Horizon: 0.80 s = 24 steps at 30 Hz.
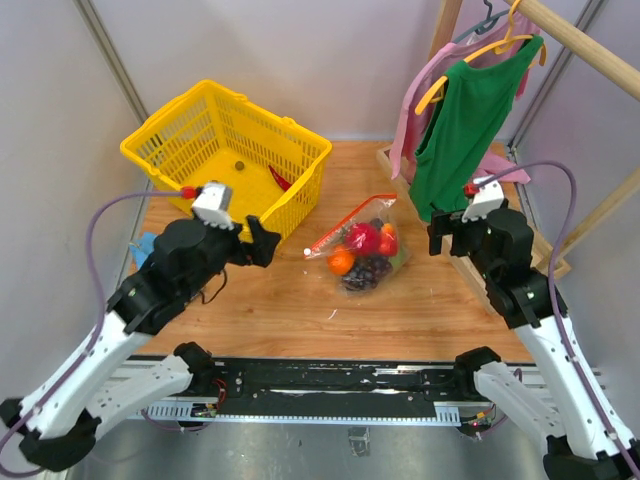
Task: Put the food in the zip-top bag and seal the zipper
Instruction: Reset both arms
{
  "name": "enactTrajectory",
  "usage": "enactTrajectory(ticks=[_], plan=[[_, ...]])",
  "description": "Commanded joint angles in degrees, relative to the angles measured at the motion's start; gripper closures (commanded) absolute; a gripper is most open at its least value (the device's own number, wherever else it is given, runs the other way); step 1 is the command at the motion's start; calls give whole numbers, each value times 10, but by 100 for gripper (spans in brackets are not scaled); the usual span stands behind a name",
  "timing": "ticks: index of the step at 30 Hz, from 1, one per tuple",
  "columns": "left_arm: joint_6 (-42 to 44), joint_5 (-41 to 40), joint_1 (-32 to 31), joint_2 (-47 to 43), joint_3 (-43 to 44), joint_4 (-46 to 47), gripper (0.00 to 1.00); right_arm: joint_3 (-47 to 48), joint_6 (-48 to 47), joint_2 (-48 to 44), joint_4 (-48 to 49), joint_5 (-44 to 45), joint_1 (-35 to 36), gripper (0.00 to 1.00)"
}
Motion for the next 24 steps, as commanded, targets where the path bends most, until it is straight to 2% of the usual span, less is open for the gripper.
enactTrajectory(ticks=[1, 7, 13, 17, 24], plan=[[-17, -103, 4, -152, -91, 54, 1, -34, 44, -67, -33, 80, -8, 2], [-3, -200, 4, -320, -216, 53, 1, -96, 56, -187, -31, 101, -7, 2], [-25, -229, 4, -411, -277, 54, 1, -122, 37, -258, -63, 99, -8, 2], [-43, -257, 4, -440, -272, 32, 1, -135, 42, -288, -66, 98, -8, 2], [-33, -233, 4, -428, -276, 45, 1, -146, 41, -303, -53, 74, -1, 2]])
